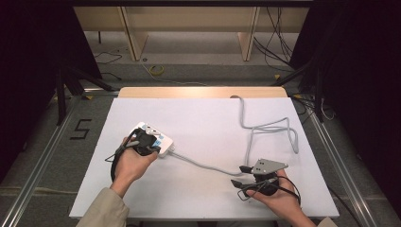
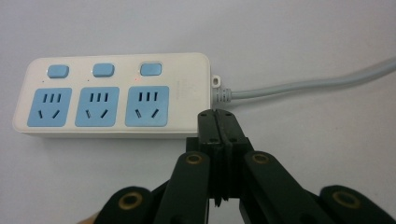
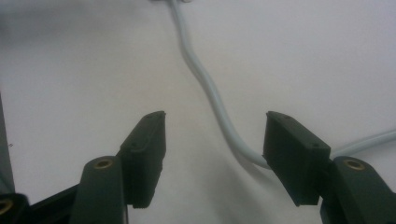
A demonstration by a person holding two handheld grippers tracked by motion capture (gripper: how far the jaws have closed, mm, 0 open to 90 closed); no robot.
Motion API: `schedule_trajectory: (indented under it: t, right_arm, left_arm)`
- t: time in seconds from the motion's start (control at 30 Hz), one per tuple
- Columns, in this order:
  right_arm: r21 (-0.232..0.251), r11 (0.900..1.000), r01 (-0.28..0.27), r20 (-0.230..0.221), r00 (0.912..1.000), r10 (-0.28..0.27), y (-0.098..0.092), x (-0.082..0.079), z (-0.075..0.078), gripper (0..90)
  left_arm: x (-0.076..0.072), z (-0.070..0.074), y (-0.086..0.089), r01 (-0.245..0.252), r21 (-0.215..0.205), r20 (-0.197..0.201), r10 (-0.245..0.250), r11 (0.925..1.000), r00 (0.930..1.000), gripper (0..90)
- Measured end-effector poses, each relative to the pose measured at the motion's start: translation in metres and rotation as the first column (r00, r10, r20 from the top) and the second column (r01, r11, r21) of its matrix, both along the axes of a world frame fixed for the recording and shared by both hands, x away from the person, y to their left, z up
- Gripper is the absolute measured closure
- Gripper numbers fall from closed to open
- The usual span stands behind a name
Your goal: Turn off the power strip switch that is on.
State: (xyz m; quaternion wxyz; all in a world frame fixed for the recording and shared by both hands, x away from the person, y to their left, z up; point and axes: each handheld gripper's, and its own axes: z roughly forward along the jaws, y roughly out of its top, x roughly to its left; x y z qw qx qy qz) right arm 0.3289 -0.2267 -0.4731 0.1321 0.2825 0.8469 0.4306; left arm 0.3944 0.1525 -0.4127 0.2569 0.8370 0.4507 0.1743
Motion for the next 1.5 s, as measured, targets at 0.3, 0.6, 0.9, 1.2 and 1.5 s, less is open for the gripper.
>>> schedule_trajectory:
  t: [0.3,0.6,0.9,1.2,1.5]
  right_arm:
    - [0.004,1.000,0.000,0.001,1.0000,0.000,0.000,0.000,0.000,40.0]
    - [0.005,1.000,0.000,0.001,1.0000,0.000,0.000,0.000,0.000,40.0]
    - [0.004,1.000,0.000,0.002,1.0000,0.000,0.000,0.000,0.000,40.0]
    - [0.005,1.000,0.000,0.001,1.0000,0.000,0.000,0.000,0.000,40.0]
    - [0.004,1.000,-0.001,0.002,1.0000,0.001,0.000,0.000,0.000,40.1]
  left_arm:
    - [0.003,0.003,-0.001,0.005,0.004,-0.002,-0.005,1.0000,1.0000,89.7]
    - [0.007,0.005,-0.002,0.003,0.006,-0.001,-0.003,1.0000,1.0000,89.7]
    - [0.009,0.005,-0.003,0.004,0.009,-0.004,-0.004,1.0000,1.0000,89.7]
    - [0.013,0.007,-0.002,0.000,0.010,-0.006,0.000,0.9999,1.0000,89.7]
    - [0.018,0.008,-0.004,-0.002,0.013,-0.006,0.003,0.9999,1.0000,89.7]
